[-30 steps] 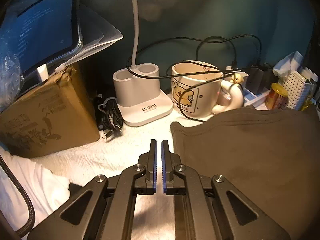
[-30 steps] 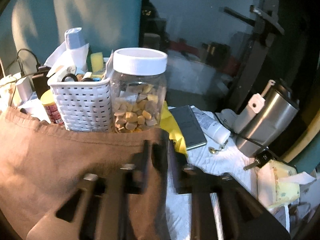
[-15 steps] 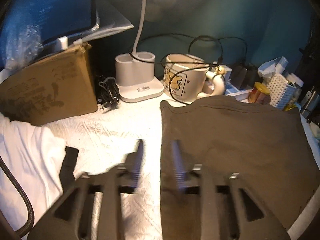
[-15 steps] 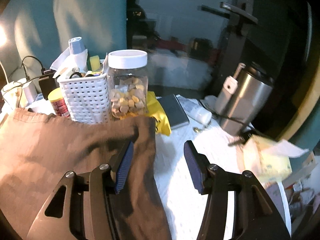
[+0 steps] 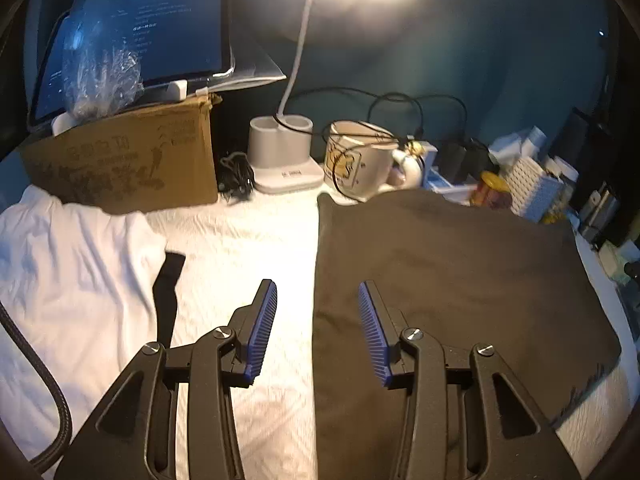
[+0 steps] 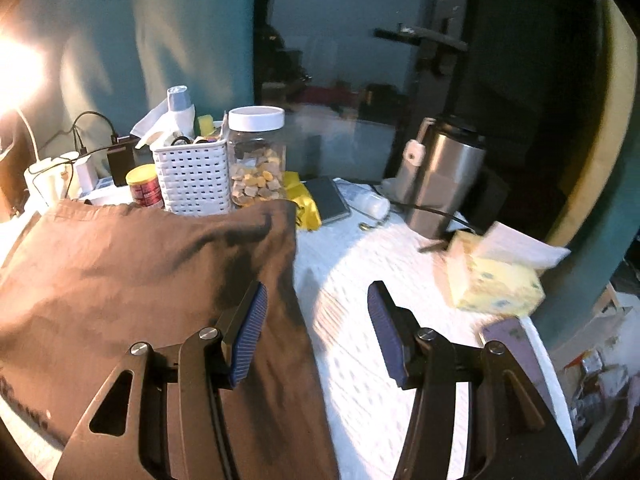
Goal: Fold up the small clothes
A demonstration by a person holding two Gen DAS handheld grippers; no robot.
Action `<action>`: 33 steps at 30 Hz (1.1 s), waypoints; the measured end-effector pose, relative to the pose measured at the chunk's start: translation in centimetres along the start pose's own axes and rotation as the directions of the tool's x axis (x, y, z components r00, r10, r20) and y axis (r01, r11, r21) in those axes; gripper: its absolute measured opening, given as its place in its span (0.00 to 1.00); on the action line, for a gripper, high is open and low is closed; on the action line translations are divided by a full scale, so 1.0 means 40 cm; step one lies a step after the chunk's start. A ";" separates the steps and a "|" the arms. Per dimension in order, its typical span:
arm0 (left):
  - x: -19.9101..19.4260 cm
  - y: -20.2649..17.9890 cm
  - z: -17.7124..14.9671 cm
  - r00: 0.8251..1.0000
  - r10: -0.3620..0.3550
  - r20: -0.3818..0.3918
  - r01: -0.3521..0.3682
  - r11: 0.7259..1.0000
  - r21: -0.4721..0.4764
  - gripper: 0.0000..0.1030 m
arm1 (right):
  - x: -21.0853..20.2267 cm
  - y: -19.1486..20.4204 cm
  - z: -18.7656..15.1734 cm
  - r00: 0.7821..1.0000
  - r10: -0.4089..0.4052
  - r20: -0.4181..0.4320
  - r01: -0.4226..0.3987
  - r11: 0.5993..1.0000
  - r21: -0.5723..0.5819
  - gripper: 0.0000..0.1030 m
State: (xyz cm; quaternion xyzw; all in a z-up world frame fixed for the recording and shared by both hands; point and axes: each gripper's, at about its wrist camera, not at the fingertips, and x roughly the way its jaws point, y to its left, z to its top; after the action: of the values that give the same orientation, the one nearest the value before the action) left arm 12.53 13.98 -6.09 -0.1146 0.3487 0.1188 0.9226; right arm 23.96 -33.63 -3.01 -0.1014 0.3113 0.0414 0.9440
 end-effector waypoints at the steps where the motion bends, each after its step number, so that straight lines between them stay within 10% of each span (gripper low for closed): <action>1: -0.005 -0.002 -0.011 1.000 -0.002 -0.006 0.002 1.000 0.004 0.41 | -0.011 -0.008 -0.011 1.000 -0.003 -0.001 0.003 1.000 0.000 0.54; 23: -0.077 -0.005 -0.254 0.980 -0.096 -0.172 0.094 0.995 -0.020 0.41 | -0.051 -0.102 -0.320 0.975 0.172 -0.137 -0.137 0.962 0.237 0.54; 27: -0.084 -0.022 -0.267 0.972 -0.135 -0.192 0.137 0.991 -0.001 0.41 | -0.051 -0.082 -0.326 0.970 0.200 -0.141 -0.164 0.958 0.234 0.17; 33: -0.082 -0.027 -0.268 0.974 -0.130 -0.186 0.138 0.990 0.035 0.37 | -0.064 -0.075 -0.323 0.976 0.180 -0.120 -0.151 0.964 0.218 0.08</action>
State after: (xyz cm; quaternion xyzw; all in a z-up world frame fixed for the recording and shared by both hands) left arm 3.84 9.36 -11.59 -0.1263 0.4263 0.0369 0.8950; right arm 14.85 -39.40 -11.15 0.0212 0.3862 0.0803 0.9187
